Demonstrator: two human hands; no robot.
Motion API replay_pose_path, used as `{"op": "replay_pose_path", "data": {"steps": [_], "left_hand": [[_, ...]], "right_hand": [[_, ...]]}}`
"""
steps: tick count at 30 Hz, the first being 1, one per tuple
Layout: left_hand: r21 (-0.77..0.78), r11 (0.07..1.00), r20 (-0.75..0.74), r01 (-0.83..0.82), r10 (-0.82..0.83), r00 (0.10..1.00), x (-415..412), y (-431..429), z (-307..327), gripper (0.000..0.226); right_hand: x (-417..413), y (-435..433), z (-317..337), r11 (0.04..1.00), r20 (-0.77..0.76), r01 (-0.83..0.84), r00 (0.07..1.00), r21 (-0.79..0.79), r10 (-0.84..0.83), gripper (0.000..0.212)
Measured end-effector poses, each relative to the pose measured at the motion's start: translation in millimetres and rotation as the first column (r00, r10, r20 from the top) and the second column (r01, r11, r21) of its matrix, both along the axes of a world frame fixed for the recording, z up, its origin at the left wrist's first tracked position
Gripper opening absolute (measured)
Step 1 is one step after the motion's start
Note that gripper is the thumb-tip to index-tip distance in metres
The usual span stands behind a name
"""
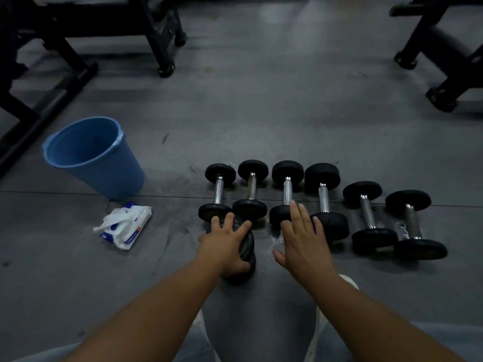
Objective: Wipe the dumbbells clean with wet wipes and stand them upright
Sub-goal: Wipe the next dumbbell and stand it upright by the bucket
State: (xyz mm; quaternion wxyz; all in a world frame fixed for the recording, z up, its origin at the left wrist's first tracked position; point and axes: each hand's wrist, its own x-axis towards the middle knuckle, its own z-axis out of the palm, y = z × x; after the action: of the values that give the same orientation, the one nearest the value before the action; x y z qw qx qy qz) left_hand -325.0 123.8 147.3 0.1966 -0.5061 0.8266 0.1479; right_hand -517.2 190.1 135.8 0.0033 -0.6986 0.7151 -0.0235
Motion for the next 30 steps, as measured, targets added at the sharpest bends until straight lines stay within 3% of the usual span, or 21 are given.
{"op": "replay_pose_path", "data": {"steps": [13, 20, 30], "left_hand": [[-0.190, 0.951, -0.005, -0.245, 0.248, 0.969, 114.2, -97.7, 89.7, 0.101], [-0.262, 0.943, 0.028, -0.204, 0.219, 0.975, 145.0, -171.4, 59.6, 0.098], [-0.186, 0.940, -0.041, -0.286, 0.283, 0.958, 145.4, -236.2, 5.7, 0.099]], "right_hand": [[103.5, -129.1, 51.4, 0.961, 0.098, -0.253, 0.960, -0.111, 0.264, 0.059], [141.6, -212.4, 35.9, 0.950, 0.106, -0.305, 0.945, -0.062, 0.310, 0.060], [147.3, -283.2, 16.8, 0.941, 0.118, -0.339, 0.934, -0.006, 0.338, 0.055]]}}
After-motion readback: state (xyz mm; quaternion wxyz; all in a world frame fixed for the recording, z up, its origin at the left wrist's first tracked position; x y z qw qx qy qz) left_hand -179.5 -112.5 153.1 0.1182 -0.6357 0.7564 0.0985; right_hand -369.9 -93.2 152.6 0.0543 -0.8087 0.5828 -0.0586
